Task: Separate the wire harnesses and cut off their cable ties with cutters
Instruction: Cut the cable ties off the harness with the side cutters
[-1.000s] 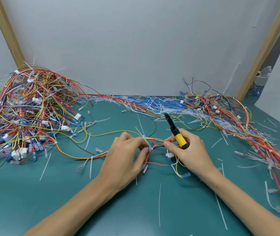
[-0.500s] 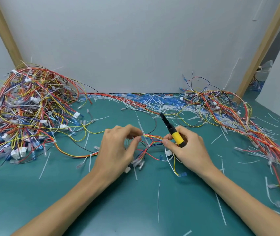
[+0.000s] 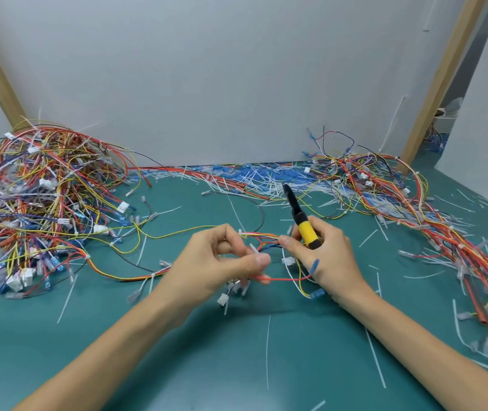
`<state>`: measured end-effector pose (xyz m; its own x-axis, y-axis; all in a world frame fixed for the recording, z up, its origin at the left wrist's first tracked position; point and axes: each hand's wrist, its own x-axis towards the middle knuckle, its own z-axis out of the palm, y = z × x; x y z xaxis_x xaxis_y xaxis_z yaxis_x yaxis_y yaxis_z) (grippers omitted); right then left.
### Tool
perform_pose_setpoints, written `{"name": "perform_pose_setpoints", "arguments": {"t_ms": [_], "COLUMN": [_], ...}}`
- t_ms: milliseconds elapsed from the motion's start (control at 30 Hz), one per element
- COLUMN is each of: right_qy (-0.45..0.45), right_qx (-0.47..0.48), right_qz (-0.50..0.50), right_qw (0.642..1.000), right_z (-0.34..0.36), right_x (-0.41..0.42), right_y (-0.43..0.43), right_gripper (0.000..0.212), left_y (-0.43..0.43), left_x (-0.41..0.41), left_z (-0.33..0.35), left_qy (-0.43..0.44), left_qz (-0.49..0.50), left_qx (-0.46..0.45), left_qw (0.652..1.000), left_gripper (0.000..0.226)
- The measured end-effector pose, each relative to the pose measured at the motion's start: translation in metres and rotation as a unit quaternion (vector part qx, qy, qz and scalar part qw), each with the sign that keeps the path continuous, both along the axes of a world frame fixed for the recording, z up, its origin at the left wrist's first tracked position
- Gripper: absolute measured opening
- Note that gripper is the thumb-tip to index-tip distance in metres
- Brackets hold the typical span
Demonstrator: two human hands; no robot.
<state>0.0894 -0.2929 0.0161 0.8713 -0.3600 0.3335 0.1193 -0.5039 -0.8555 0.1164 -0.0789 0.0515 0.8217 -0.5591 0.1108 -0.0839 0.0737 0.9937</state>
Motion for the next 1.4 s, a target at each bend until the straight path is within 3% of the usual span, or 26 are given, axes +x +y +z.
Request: {"name": "perform_pose_setpoints", "arguments": {"t_ms": [100,267,467,600,733,900,967,1100,1267,1400], "right_qy": [-0.006,-0.014,-0.025,-0.040,-0.033,-0.020,-0.019,-0.027,-0.053,-0.039], "right_qx": [0.079,0.183,0.299,0.277,0.294,0.270,0.263,0.249,0.222,0.149], "right_qz": [0.017,0.013,0.013,0.014,0.079,0.135,0.137,0.131,0.105,0.093], "right_qw": [0.997,0.983,0.954,0.960,0.952,0.953,0.955,0.959,0.968,0.984], "right_z": [0.001,0.001,0.002,0.003,0.005,0.004,0.004,0.006,0.005,0.001], "right_x": [0.001,0.002,0.000,-0.006,-0.014,-0.022,-0.023,-0.024,-0.022,-0.020], "right_y": [-0.003,-0.007,-0.010,-0.002,0.017,0.031,0.033,0.034,0.033,0.030], "right_gripper": [0.027,0.025,0.019,0.019,0.020,0.020,0.021,0.019,0.021,0.027], "left_y": [-0.009,-0.019,-0.018,-0.009,-0.004,-0.006,-0.006,-0.005,-0.004,-0.004], "left_x": [-0.015,-0.038,-0.031,-0.013,-0.004,-0.005,-0.006,-0.003,0.005,0.013], "left_z": [-0.005,-0.025,-0.035,-0.038,-0.040,-0.037,-0.034,-0.034,-0.036,-0.038], "left_qy": [-0.067,-0.223,-0.247,-0.305,-0.355,-0.389,-0.379,-0.281,-0.207,-0.112], "left_qz": [0.057,0.099,0.170,0.208,0.209,0.247,0.262,0.250,0.203,0.174], "left_qx": [0.063,0.144,0.146,0.207,0.232,0.219,0.209,0.187,0.268,0.167], "left_qw": [0.994,0.959,0.943,0.906,0.881,0.860,0.863,0.908,0.919,0.964], "left_gripper": [0.043,0.038,0.019,0.018,0.035,0.018,0.012,0.017,0.048,0.039]}}
